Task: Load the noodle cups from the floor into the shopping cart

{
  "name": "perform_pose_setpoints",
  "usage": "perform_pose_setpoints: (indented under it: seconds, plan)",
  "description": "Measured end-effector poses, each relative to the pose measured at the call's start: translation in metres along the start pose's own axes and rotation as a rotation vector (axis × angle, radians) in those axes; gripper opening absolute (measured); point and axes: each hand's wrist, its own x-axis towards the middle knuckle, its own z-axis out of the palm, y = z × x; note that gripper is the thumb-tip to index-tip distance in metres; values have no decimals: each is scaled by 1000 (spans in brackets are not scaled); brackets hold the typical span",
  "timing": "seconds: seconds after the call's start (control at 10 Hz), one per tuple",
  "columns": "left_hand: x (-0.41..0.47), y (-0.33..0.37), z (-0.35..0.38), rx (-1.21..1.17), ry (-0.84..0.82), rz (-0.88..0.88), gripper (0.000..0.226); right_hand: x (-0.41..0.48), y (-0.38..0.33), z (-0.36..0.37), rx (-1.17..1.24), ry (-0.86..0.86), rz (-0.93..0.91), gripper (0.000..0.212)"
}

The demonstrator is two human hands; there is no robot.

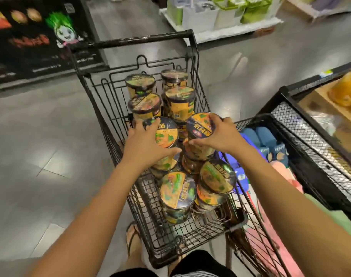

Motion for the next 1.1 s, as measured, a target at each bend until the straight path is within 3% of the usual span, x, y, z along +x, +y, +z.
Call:
perform_pose_setpoints:
  seconds: [0.1, 0.4, 0.8, 1.1]
  plan:
    - [7, -4, 14, 13, -26, -14, 117, 11, 0, 10, -7, -12, -7, 98]
    - [8, -14, 32, 151, -30, -7, 113, 22, 9, 32, -96, -38, 90, 121]
    - [6, -15, 18, 123, -75, 7, 106, 19, 2, 25, -177, -34, 61, 113]
    - [-7, -16, 14, 136, -56, -11, 107, 4, 7, 28, -199, -8, 47, 119]
